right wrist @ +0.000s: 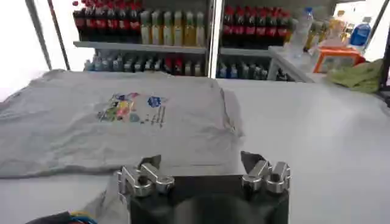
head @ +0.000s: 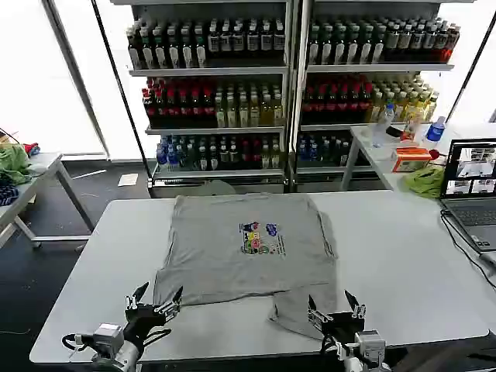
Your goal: Fold and organize the clothes.
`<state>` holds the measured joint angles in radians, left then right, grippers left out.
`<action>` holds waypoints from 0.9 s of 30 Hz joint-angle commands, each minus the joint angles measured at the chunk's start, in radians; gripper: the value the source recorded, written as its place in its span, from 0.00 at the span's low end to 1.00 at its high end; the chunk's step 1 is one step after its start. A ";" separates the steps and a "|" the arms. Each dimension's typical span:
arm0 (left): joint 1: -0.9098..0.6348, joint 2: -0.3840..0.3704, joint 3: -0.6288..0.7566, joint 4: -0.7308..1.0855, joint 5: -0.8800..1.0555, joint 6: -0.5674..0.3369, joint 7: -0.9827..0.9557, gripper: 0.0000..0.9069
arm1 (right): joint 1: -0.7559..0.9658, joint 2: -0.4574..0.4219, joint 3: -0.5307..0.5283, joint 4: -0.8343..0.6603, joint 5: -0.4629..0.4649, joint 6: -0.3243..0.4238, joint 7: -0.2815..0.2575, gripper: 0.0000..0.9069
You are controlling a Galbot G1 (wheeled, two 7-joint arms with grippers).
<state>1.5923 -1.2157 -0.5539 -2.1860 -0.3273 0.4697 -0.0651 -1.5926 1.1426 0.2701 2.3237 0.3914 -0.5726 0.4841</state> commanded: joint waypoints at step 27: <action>-0.020 0.015 0.012 0.103 -0.015 0.011 0.017 1.00 | -0.054 0.036 -0.034 -0.046 -0.003 0.000 0.050 1.00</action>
<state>1.5741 -1.1973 -0.5424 -2.1011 -0.3417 0.4801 -0.0487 -1.6441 1.1775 0.2368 2.2779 0.3877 -0.5728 0.5294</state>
